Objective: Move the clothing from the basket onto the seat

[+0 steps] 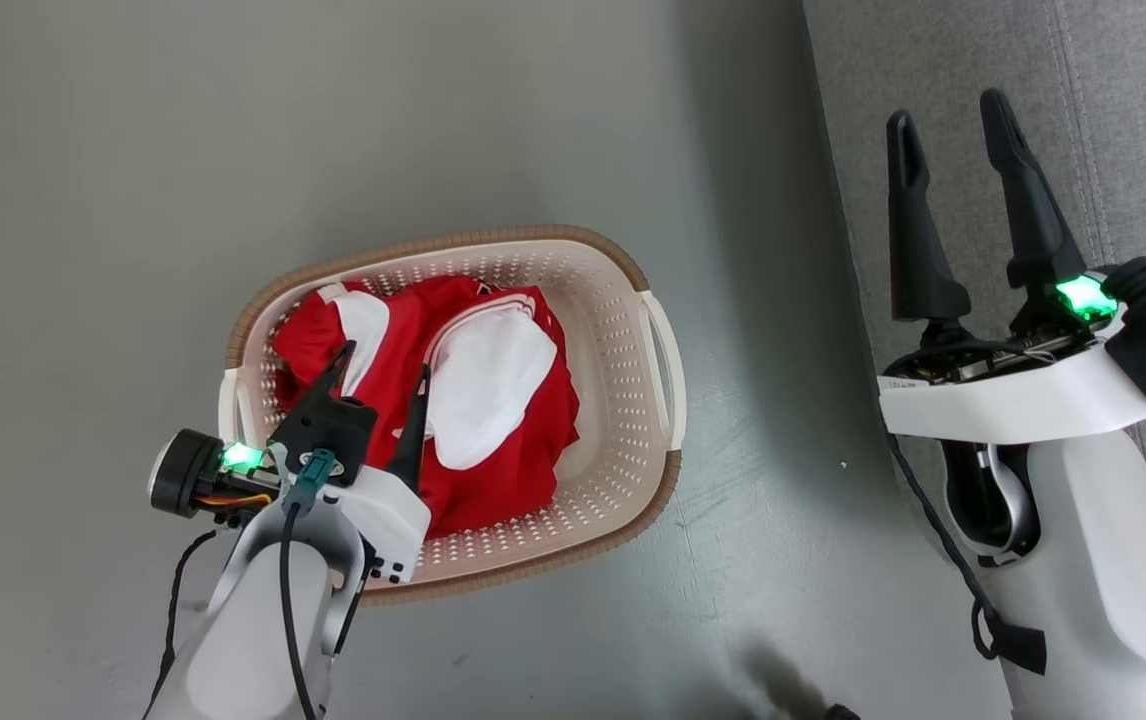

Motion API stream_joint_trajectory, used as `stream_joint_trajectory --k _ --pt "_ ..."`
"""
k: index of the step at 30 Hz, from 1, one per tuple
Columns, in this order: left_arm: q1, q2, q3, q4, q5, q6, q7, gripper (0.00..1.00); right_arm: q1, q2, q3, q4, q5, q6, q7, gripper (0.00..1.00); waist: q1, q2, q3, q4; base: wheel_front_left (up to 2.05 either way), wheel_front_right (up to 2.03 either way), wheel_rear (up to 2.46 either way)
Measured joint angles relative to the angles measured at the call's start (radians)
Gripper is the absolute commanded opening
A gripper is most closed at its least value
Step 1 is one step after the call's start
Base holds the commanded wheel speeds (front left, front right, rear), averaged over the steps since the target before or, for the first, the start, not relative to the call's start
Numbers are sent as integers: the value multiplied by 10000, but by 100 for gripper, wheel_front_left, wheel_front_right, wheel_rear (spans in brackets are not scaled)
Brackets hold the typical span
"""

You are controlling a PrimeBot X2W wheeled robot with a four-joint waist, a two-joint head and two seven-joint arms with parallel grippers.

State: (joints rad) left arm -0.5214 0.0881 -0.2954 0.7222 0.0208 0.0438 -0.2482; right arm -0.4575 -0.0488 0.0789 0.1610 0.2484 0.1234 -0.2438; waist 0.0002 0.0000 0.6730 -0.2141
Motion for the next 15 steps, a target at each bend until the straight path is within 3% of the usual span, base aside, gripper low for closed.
stream_joint_trajectory --k 15 --pt "-684 23 127 575 -92 -12 0 100 -739 -13 443 -27 88 0 -27 100 0 0 779 -297 0 0 0"
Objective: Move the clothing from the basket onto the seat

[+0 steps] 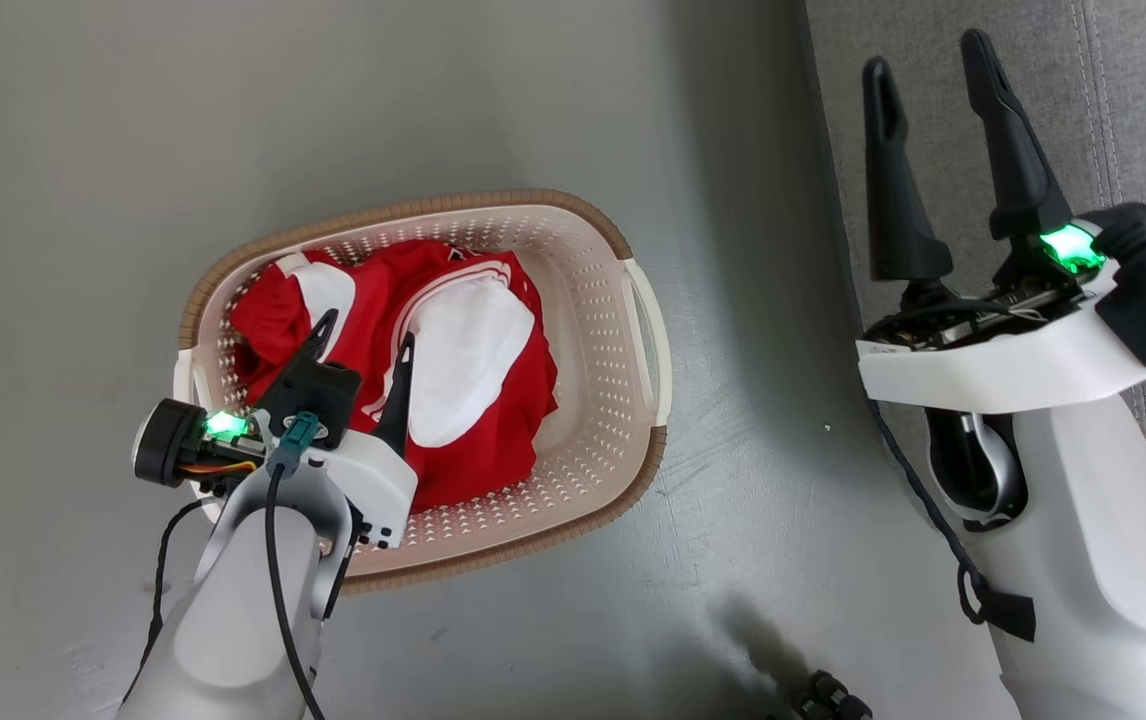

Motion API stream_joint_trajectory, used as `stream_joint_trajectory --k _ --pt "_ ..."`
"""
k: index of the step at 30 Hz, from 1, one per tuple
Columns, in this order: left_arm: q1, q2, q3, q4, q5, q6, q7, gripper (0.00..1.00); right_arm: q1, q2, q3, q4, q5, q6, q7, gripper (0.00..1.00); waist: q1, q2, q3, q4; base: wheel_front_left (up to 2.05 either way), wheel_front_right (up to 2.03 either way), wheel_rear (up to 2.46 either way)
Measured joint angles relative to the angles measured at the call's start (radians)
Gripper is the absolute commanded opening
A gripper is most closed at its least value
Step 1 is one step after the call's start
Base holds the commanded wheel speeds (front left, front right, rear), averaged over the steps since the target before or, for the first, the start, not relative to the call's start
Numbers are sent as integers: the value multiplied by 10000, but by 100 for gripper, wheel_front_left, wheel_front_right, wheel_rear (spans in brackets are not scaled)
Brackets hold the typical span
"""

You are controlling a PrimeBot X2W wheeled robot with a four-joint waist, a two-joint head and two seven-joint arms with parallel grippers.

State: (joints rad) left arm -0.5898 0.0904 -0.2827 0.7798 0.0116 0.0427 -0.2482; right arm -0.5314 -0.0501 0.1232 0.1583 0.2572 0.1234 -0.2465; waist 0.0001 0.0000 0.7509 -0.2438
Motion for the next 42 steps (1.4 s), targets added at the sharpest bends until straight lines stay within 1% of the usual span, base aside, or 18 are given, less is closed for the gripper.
stream_joint_trajectory --k 10,13,17,23,29,34,37,38,39,41,42 --pt "-394 -15 6 644 0 -13 0 100 -466 -4 257 -27 182 0 -13 100 0 0 352 -212 0 0 0" --pt "-530 -8 59 884 0 115 0 100 -468 -6 249 -4 184 0 -13 100 0 0 447 -278 0 0 0" --pt "-706 42 155 1179 21 460 2 100 -469 -4 236 31 255 0 -13 100 0 0 573 -367 0 0 0" --pt "-924 244 263 1505 21 639 27 100 -471 -4 232 44 257 0 -13 100 0 0 714 -478 0 0 0" --pt "-1225 259 217 1858 138 719 203 100 -560 -4 261 40 441 0 -13 100 0 0 862 -614 0 0 0" --pt "-1515 393 169 2222 339 988 445 100 -684 -4 316 12 518 0 -15 100 0 0 956 -724 0 0 0" --pt "-1625 483 184 2401 341 1026 548 100 -684 -4 339 8 527 0 -15 100 0 0 999 -790 0 0 0" --pt "-1648 491 184 2435 341 1028 548 73 -684 -4 337 8 527 0 -15 100 0 0 1013 -809 0 0 0" --pt "-1683 487 173 2462 351 1041 548 50 -684 -4 336 8 527 0 -15 100 0 0 1026 -827 0 0 0" --pt "-1759 474 134 2504 355 1041 548 13 -682 -4 313 8 529 0 -15 100 0 0 1047 -852 0 0 0" --pt "-1782 454 107 2527 360 1041 548 0 -681 -4 282 8 529 0 -15 100 0 0 1051 -857 0 0 0"
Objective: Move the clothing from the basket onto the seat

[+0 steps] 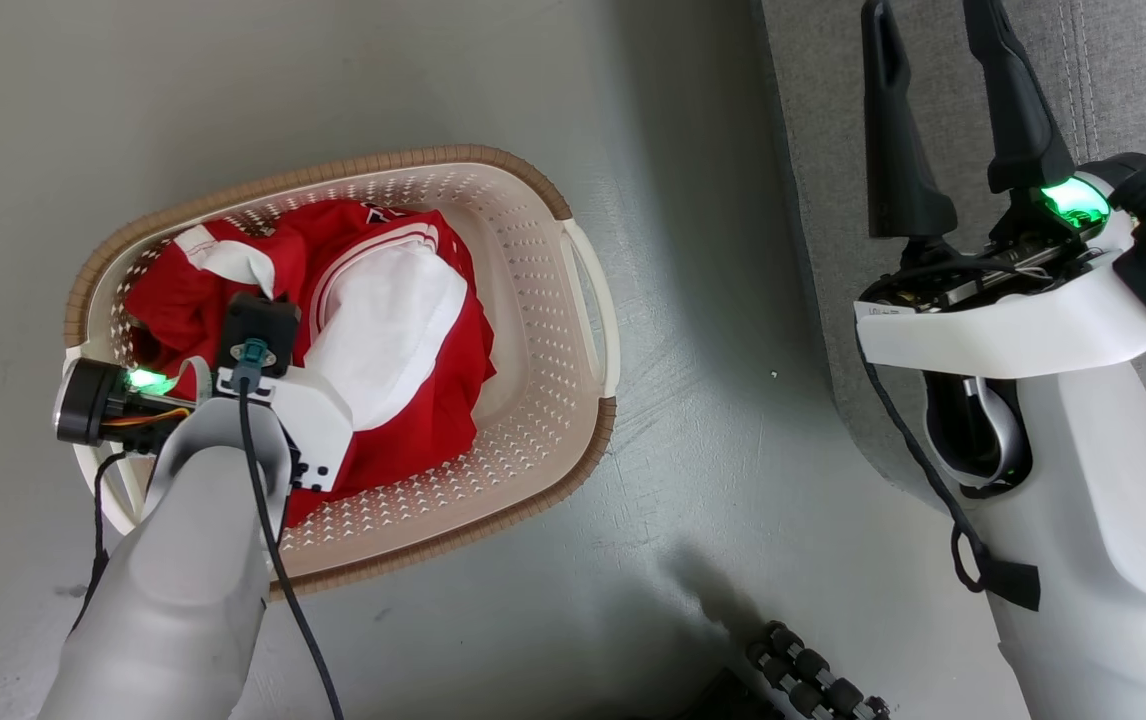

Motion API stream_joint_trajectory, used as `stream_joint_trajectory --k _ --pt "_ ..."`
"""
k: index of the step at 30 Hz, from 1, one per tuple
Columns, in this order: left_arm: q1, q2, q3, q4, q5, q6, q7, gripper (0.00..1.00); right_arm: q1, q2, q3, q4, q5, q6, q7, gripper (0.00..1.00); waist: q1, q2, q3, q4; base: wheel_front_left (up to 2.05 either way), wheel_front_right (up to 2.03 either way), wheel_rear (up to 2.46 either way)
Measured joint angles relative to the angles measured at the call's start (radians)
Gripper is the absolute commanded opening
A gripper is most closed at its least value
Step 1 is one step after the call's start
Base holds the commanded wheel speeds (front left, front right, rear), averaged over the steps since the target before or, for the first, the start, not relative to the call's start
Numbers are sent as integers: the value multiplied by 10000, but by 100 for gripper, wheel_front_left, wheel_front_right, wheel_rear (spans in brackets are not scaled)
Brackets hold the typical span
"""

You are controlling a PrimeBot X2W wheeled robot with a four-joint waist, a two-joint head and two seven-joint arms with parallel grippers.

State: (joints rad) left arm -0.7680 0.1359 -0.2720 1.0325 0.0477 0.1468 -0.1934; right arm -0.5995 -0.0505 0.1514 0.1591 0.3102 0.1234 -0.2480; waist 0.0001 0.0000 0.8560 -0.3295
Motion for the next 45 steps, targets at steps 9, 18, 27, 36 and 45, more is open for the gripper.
stream_joint_trajectory --k 9,18,27,36,45 --pt "-130 -138 -199 134 184 82 -102 0 0 2 -173 12 17 0 0 100 0 0 -55 71 0 0 0" --pt "-169 -203 -244 4 169 82 -330 0 4 2 -257 65 27 0 0 100 0 0 -194 269 0 0 0" --pt "-164 -240 -543 -161 288 -8 -445 0 7 0 -385 167 -19 0 -13 100 0 0 -354 473 0 0 0" --pt "-124 -414 -711 -529 286 -75 -462 0 9 0 -374 278 -71 0 -15 100 0 0 -573 708 0 0 0" --pt "267 -514 -817 -1035 270 -150 -535 0 44 -2 -466 435 -313 0 -71 100 0 0 -894 907 0 0 0"
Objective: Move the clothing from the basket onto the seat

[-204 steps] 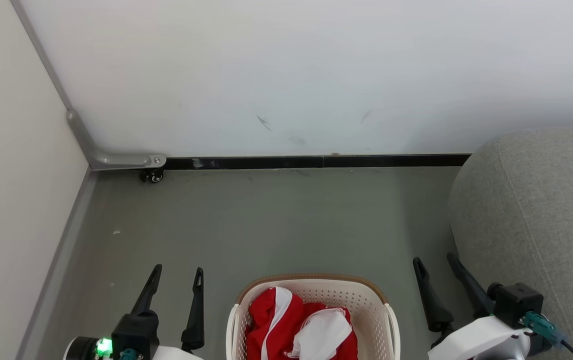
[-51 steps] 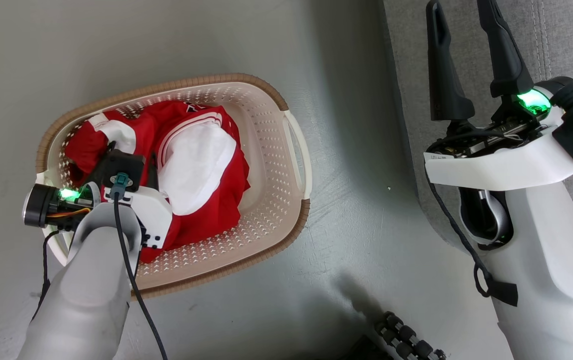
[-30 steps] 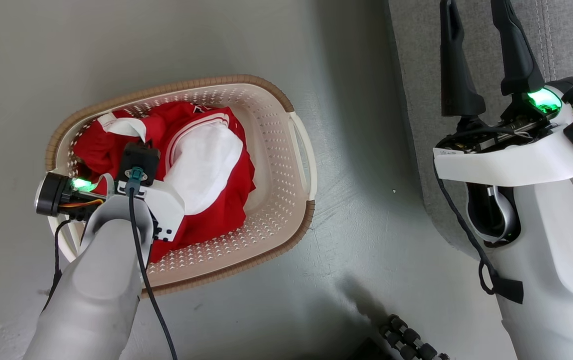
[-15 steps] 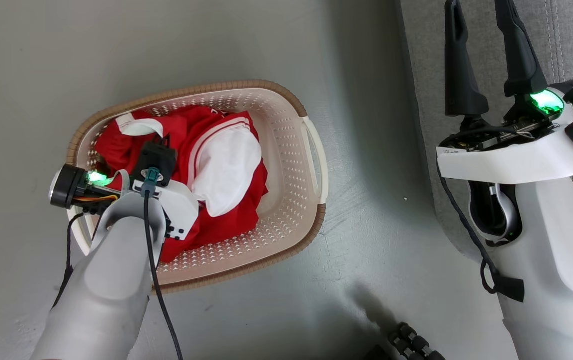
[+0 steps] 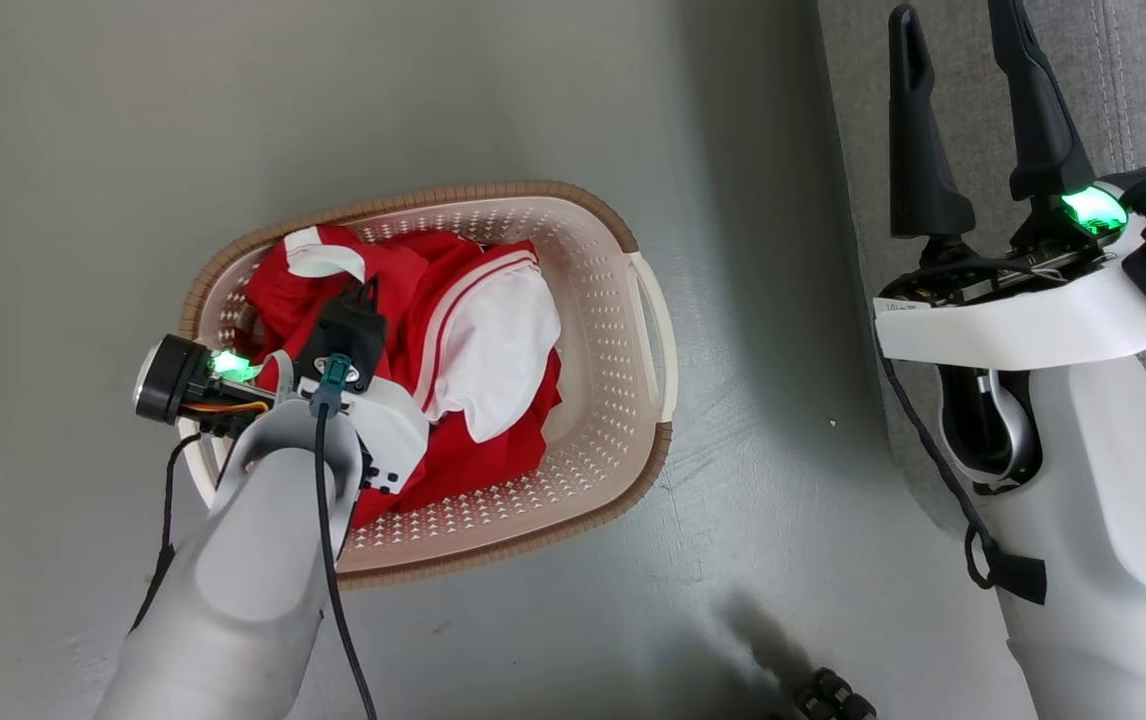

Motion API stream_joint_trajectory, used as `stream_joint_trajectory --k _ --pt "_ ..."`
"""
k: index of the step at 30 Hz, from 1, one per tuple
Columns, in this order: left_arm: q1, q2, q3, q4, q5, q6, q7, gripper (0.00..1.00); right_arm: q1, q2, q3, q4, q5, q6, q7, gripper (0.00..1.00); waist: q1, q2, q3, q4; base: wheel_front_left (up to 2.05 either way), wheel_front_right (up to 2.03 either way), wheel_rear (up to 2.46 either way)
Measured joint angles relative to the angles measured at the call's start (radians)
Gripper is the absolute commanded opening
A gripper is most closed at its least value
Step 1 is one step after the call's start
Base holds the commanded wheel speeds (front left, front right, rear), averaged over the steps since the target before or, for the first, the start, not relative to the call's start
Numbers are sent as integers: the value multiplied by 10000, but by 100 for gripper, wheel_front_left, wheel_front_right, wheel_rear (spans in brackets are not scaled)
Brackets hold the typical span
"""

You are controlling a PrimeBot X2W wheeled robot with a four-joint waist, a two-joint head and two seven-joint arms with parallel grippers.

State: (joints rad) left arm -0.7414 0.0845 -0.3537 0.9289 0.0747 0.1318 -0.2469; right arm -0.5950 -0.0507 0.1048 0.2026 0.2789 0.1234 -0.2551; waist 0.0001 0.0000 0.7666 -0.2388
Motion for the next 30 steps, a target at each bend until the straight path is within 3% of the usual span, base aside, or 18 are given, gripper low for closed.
stream_joint_trajectory --k 30 --pt "1268 -27 -232 -3632 -370 -92 -12 0 690 -13 -79 593 -617 0 0 100 0 0 -1571 624 0 0 0"
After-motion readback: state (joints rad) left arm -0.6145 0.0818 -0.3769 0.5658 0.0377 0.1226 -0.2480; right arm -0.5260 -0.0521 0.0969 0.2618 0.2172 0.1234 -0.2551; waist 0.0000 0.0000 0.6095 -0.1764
